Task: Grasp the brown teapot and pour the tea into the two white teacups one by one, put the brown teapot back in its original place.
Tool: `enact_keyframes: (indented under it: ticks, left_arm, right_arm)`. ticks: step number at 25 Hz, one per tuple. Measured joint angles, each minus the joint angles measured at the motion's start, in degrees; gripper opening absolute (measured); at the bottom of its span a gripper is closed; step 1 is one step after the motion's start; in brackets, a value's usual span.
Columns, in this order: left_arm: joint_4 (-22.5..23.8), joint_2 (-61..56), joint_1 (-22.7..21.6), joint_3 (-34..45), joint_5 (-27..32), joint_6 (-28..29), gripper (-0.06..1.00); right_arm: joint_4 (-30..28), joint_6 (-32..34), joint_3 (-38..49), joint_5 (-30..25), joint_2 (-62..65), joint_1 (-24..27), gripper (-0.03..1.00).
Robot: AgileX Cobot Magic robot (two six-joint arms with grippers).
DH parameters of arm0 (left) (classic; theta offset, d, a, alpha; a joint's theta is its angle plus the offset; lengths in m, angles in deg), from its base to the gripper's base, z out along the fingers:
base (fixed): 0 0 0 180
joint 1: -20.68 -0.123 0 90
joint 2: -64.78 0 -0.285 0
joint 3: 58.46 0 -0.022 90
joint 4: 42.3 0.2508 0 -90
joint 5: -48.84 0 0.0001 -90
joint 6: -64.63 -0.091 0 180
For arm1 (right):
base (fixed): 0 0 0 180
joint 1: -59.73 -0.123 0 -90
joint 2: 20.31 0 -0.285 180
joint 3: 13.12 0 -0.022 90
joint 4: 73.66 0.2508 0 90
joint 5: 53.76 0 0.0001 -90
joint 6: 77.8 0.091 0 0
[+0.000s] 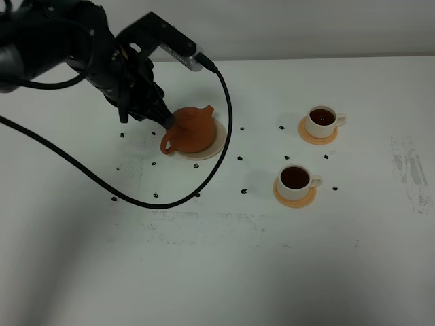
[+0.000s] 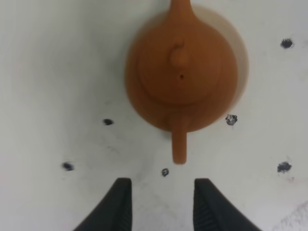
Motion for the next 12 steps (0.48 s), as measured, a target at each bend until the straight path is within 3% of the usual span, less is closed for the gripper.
enact_keyframes:
  ticks: [7,12]
  left_arm:
    - [-0.25,-11.68,-3.62,0.98,3.87,0.06,0.33]
    - [-4.82,-23.9,-9.87,12.58,1.73,0.06,0.33]
  right_arm:
    - [0.0,0.0,0.0,0.0,0.0,0.0,0.44]
    - [0.0,0.0,0.0,0.0,0.0,0.0,0.44]
